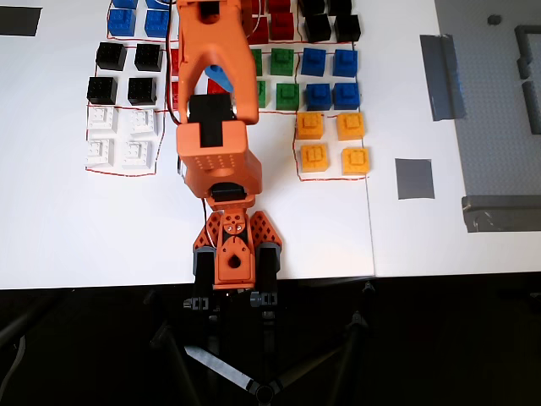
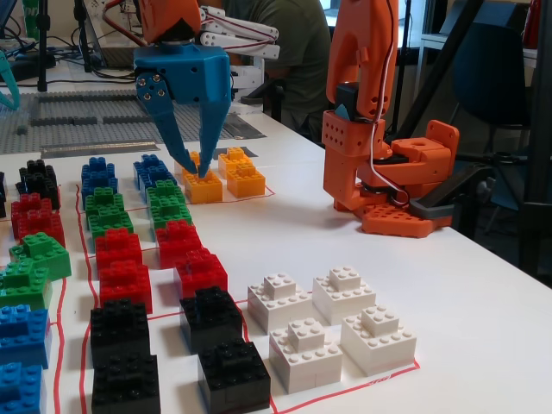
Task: Grab the block and put it in the grey marker
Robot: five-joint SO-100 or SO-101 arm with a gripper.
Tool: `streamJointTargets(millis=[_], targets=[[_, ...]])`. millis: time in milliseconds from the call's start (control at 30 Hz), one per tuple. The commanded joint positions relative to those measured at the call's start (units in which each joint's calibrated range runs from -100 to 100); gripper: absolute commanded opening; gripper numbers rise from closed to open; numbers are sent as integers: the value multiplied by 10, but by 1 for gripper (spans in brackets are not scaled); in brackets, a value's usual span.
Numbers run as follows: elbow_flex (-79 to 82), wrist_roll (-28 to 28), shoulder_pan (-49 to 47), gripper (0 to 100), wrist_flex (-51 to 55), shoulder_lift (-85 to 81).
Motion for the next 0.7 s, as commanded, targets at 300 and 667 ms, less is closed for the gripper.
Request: streamJointTargets(millis=[300, 667], targets=[[-13, 1, -22, 0, 1, -59], [-19, -11, -10, 0, 0, -62]])
